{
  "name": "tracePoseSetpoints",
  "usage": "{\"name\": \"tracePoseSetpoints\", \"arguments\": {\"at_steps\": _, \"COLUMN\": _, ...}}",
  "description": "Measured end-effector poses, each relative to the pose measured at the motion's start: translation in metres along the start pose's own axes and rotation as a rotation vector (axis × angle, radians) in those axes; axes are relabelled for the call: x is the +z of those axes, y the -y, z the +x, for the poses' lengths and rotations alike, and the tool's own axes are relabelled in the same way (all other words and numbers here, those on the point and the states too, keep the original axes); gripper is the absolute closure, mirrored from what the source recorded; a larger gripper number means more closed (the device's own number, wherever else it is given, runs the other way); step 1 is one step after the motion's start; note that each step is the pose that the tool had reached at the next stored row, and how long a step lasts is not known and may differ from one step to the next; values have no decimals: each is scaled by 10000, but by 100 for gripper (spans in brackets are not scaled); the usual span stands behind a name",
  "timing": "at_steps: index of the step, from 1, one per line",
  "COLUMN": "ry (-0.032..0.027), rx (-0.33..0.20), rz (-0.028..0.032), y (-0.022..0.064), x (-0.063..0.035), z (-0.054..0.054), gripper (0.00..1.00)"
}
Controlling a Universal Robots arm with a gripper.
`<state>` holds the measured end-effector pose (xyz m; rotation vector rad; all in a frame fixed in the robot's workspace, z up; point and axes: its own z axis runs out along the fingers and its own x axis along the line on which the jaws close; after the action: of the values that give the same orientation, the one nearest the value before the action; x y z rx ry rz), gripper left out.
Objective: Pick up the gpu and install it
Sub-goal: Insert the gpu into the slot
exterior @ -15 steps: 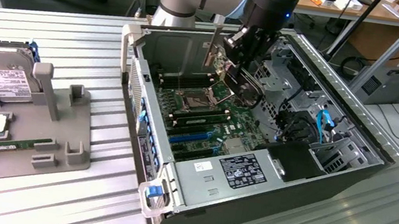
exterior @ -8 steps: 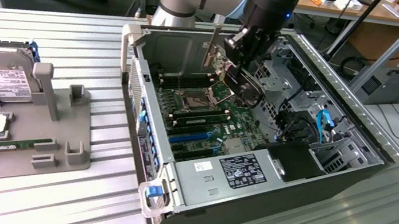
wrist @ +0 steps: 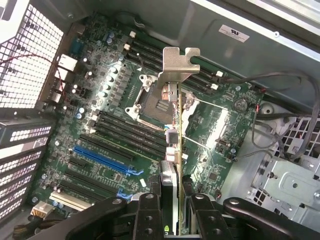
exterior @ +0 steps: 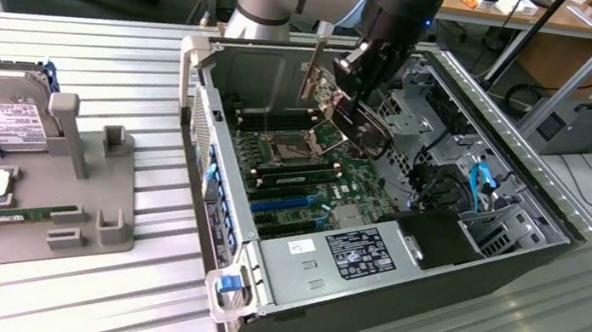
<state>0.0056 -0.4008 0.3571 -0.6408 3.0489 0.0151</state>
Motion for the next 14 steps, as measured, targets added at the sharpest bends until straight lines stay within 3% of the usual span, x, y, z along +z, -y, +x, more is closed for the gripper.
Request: {"name": "tracePoseSetpoints", "arguments": {"at_steps": 14, "ry": -4, "rx": -970, "rz": -27, "y": 0, "x": 1, "z": 0, "gripper": 73}}
